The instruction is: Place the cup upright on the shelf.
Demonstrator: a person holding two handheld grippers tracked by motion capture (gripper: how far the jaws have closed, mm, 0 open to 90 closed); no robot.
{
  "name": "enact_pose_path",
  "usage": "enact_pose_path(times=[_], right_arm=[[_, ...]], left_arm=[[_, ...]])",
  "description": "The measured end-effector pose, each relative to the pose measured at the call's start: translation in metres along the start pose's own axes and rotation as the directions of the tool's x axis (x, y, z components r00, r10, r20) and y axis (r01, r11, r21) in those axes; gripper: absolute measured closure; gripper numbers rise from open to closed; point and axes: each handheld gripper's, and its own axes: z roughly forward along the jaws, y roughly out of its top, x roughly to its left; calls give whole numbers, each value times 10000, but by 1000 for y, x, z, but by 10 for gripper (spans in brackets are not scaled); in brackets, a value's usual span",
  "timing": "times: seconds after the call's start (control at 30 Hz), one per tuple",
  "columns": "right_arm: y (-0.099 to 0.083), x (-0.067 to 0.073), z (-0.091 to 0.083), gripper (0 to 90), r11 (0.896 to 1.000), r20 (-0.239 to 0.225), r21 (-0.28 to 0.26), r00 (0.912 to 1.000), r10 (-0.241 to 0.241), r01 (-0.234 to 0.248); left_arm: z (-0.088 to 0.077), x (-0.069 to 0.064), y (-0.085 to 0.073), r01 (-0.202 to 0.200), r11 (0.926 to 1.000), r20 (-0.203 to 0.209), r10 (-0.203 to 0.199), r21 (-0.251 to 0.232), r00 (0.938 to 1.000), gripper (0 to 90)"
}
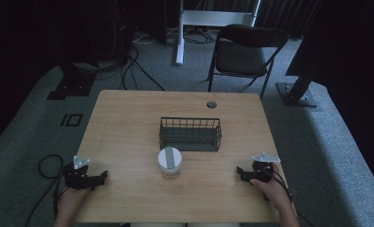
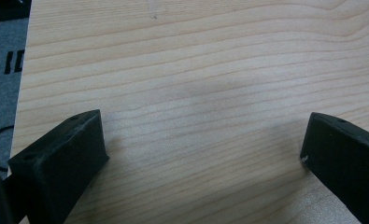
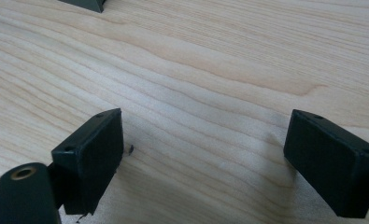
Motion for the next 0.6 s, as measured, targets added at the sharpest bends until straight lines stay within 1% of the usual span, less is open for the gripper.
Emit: enact_pose_path(times=[0.23, 0.6], right_arm=[[-1, -2, -1, 119, 10000, -63, 2, 10000, -59, 59], [-1, -1, -1, 118, 10000, -36, 8, 10000, -60, 60]], left_arm=[[0, 0, 0, 7, 10000, -6, -7, -7, 10000, 2], [0, 0, 0, -19, 10000, 12, 19, -7, 10000, 1]])
